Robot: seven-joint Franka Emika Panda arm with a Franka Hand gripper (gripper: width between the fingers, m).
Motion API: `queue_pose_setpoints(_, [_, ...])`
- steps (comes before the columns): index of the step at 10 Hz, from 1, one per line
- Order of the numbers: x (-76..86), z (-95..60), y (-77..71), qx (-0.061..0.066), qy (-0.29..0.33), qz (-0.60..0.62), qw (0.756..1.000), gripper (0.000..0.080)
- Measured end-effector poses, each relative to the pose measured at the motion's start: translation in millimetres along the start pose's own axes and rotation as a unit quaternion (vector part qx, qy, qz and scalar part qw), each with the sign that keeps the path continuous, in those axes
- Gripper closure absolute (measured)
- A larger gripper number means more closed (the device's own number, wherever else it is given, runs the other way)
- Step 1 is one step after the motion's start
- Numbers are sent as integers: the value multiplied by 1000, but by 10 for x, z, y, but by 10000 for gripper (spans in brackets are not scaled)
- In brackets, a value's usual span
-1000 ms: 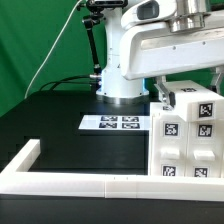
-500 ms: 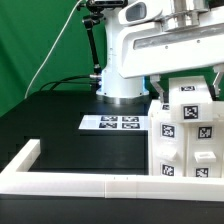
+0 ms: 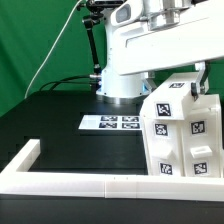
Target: Assemble cabinet
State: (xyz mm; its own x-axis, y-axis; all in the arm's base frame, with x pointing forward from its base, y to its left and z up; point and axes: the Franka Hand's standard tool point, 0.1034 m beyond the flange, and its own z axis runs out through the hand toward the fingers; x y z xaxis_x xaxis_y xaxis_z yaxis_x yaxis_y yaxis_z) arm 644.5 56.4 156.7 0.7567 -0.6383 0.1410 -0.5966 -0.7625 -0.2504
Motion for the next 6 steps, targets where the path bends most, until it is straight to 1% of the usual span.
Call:
queue_pose_setpoints(1, [-16, -5, 14, -3, 1, 59, 998, 236])
queue_pose_setpoints(2, [-65, -8, 33, -9, 1, 131, 991, 232])
queue_pose_setpoints(3, [-134, 10, 0, -13, 0, 179, 984, 230])
queue_pose_setpoints(4, [-185, 15, -19, -17, -5, 225, 974, 230])
queue_pose_setpoints(6, [-257, 27, -44, -21, -14, 318, 948, 229])
